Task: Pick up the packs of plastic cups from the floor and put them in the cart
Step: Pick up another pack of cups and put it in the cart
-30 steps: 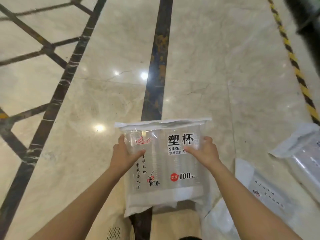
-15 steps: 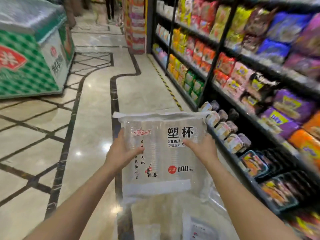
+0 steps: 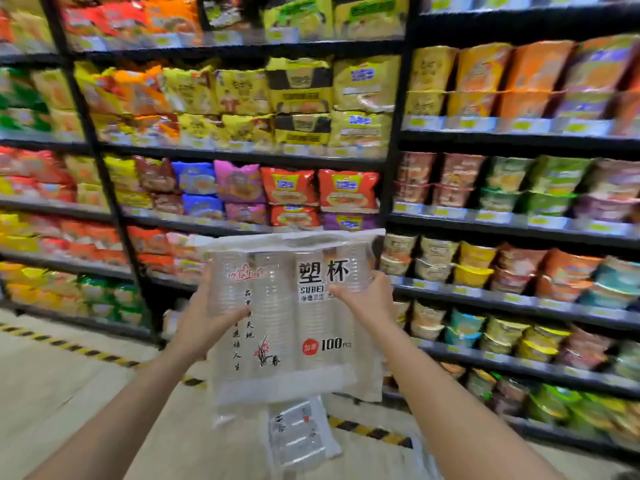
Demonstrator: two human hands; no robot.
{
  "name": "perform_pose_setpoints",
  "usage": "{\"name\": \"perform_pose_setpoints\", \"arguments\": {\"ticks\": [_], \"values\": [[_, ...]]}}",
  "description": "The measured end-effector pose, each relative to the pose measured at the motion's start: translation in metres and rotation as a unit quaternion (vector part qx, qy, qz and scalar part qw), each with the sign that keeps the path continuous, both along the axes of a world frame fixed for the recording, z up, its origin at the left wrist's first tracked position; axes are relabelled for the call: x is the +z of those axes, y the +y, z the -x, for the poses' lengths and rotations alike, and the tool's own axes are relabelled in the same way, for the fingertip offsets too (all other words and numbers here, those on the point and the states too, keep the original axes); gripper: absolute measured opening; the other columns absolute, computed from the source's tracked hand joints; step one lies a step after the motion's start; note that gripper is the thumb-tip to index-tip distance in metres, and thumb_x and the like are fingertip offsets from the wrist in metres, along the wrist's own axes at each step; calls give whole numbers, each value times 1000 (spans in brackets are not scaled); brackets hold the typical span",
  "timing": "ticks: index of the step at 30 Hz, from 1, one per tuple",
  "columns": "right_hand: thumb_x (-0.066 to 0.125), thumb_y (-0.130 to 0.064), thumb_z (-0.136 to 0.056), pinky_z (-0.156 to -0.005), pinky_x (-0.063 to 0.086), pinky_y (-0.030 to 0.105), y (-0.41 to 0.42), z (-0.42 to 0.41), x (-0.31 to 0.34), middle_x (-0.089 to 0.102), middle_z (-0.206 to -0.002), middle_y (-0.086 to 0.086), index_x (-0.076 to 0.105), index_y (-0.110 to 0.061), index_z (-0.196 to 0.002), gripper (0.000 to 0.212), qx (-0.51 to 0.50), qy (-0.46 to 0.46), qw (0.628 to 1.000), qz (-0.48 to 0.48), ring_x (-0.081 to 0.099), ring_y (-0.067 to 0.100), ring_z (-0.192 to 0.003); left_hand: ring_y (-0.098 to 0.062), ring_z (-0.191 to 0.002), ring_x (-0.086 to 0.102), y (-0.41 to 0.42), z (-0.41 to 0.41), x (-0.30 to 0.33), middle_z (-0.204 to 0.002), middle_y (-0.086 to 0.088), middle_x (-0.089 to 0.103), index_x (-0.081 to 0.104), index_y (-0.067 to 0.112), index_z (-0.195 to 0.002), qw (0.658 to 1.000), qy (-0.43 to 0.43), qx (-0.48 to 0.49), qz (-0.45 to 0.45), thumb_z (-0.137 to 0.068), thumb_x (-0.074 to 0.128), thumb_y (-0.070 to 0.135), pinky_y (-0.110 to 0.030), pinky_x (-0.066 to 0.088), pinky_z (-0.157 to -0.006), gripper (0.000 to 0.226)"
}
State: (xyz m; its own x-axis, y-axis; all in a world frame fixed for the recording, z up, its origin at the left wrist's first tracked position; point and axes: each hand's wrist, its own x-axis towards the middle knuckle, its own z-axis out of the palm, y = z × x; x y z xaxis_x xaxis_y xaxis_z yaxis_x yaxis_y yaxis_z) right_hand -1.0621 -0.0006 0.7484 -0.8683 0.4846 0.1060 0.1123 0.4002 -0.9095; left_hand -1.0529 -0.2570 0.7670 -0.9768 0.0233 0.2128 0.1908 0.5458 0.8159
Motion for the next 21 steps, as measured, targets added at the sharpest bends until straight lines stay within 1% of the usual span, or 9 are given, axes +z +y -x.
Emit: {"name": "perform_pose_setpoints", "arguments": {"ticks": [2, 5, 9, 11, 13, 15, 17, 19, 21], "values": [[84, -45, -57, -103, 43, 39, 48, -24, 1, 50, -131, 14, 42, -5, -130, 93, -82, 6, 996, 27, 48, 29, -124, -15, -128, 45, 54, 21, 10, -146, 4, 41, 18, 30, -146, 996, 22, -86, 9, -55, 75, 46, -32, 36, -106, 109], [83, -42, -62, -103, 41, 37, 120, -85, 2, 49, -132, 14, 39, -3, -129, 89, -215, 0, 976, 30, 46, 30, -125, -24, -135, 40, 152, 27, 14, -151, -3, 36, 17, 17, -147, 980, 24, -199, 11, -69, 79, 31, -35, 33, -106, 100], [81, -44, -65, -105, 36, 35, 207, -190, -2, 43, -139, 15, 33, -1, -136, 96, -369, -15, 929, 34, 40, 29, -132, -31, -128, 47, 289, -4, -1, -142, -14, 45, 23, 6, -142, 946, -25, -322, -2, -61, 84, 33, -39, 36, -104, 105], [81, -45, -64, -103, 38, 34, 242, -246, -8, 46, -137, 15, 36, -3, -136, 95, -433, -15, 901, 38, 43, 29, -130, -31, -125, 50, 355, -32, -13, -139, -16, 49, 31, 6, -137, 921, -44, -386, 11, -60, 82, 36, -40, 38, -105, 97], [81, -47, -62, -100, 41, 35, 272, -299, -11, 52, -134, 14, 42, -5, -133, 91, -495, -22, 868, 21, 47, 30, -128, -30, -123, 52, 414, -69, -21, -135, -14, 52, 35, 5, -133, 897, -63, -436, 23, -70, 80, 30, -36, 40, -96, 81], [78, -45, -68, -104, 39, 36, 303, -343, -13, 46, -140, 14, 35, -5, -140, 93, -533, -31, 845, 23, 43, 31, -131, -29, -120, 54, 468, -107, -25, -131, -14, 56, 35, 4, -130, 879, -74, -470, 23, -70, 80, 28, -32, 38, -86, 79], [77, -43, -71, -102, 40, 37, 337, -377, -12, 44, -143, 14, 30, -4, -141, 94, -562, -41, 826, 34, 44, 31, -130, -27, -117, 56, 520, -136, -29, -129, -13, 58, 37, 5, -128, 855, -87, -510, 14, -65, 83, 30, -29, 37, -82, 82], [78, -44, -69, -94, 44, 35, 376, -402, -12, 48, -137, 14, 34, -4, -136, 89, -582, -42, 811, 27, 50, 31, -123, -26, -115, 56, 569, -155, -29, -128, -12, 58, 38, 7, -126, 840, -96, -535, 4, -64, 83, 32, -30, 41, -86, 81], [77, -42, -71, -90, 43, 33, 416, -417, -8, 48, -135, 13, 35, -3, -134, 85, -595, -48, 802, 32, 50, 31, -122, -27, -114, 57, 616, -167, -27, -127, -12, 58, 40, 10, -124, 829, -93, -551, 10, -52, 82, 44, -38, 46, -95, 90]]}}
